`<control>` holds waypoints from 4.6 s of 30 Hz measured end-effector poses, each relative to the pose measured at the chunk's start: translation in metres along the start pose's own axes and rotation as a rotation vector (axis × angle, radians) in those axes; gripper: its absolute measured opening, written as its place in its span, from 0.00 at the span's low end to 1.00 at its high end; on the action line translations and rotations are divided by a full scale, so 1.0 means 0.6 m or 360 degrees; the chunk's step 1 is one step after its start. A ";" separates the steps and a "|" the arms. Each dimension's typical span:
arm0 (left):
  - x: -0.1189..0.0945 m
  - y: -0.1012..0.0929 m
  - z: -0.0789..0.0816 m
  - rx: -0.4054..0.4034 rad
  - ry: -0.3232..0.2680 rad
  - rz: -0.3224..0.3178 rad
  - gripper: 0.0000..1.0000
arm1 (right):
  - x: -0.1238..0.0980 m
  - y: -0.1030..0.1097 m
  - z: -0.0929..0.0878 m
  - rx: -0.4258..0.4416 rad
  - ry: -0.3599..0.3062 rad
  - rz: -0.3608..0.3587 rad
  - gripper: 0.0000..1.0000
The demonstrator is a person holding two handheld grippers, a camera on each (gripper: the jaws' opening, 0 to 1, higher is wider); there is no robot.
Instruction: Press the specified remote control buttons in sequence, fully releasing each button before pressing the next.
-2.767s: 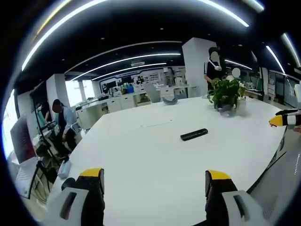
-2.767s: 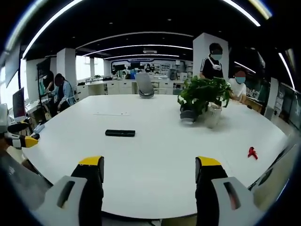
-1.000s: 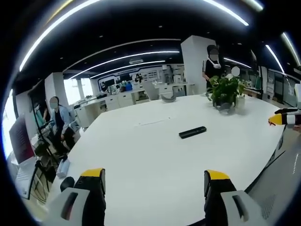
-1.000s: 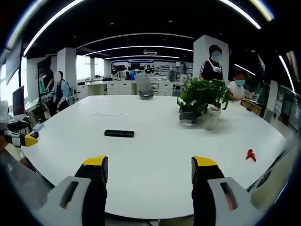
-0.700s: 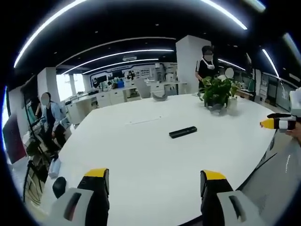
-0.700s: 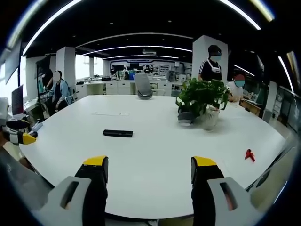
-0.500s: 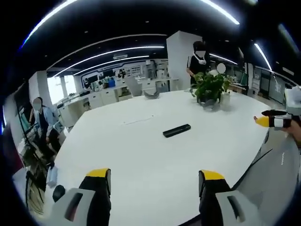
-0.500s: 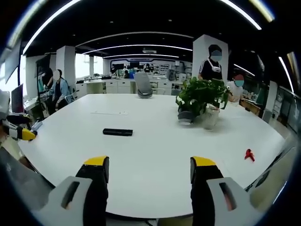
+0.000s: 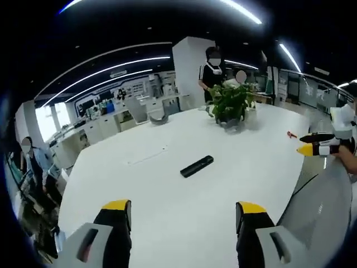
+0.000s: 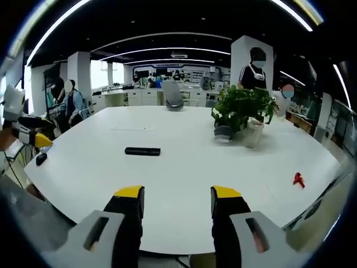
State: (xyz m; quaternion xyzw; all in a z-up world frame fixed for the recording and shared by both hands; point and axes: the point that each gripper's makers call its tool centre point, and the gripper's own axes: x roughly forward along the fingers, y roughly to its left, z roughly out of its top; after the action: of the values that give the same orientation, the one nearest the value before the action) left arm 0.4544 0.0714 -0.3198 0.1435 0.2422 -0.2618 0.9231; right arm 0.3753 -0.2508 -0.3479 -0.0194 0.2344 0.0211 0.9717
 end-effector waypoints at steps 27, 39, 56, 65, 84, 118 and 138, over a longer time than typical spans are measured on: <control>0.133 -0.005 0.118 0.0446 0.0108 -0.0351 0.64 | 0.004 -0.008 -0.013 -0.0011 0.0073 -0.0041 0.36; 0.206 -0.007 0.128 0.0509 0.0184 -0.0467 0.59 | 0.006 -0.011 -0.020 -0.0019 0.0112 -0.0054 0.31; 0.301 -0.037 0.106 0.0744 0.0316 -0.0663 0.54 | 0.011 -0.008 -0.035 -0.0068 0.0200 -0.0059 0.26; 0.368 -0.038 0.084 0.0885 0.0430 -0.0766 0.50 | 0.012 -0.008 -0.040 -0.0072 0.0229 -0.0060 0.21; 0.487 -0.037 -0.016 0.0913 0.0742 -0.0920 0.42 | 0.016 -0.010 -0.050 -0.0088 0.0285 -0.0066 0.18; 0.526 -0.038 -0.058 0.0945 0.0932 -0.0973 0.24 | 0.015 -0.009 -0.054 -0.0081 0.0309 -0.0060 0.11; 0.506 -0.059 -0.072 0.1000 0.0900 -0.0997 0.22 | 0.014 -0.007 -0.052 -0.0101 0.0299 -0.0047 0.08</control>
State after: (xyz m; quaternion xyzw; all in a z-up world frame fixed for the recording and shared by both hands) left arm 0.6451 -0.0666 -0.5194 0.3991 0.4229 -0.5363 0.6118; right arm 0.3687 -0.2561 -0.3797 -0.0556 0.3234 0.0124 0.9446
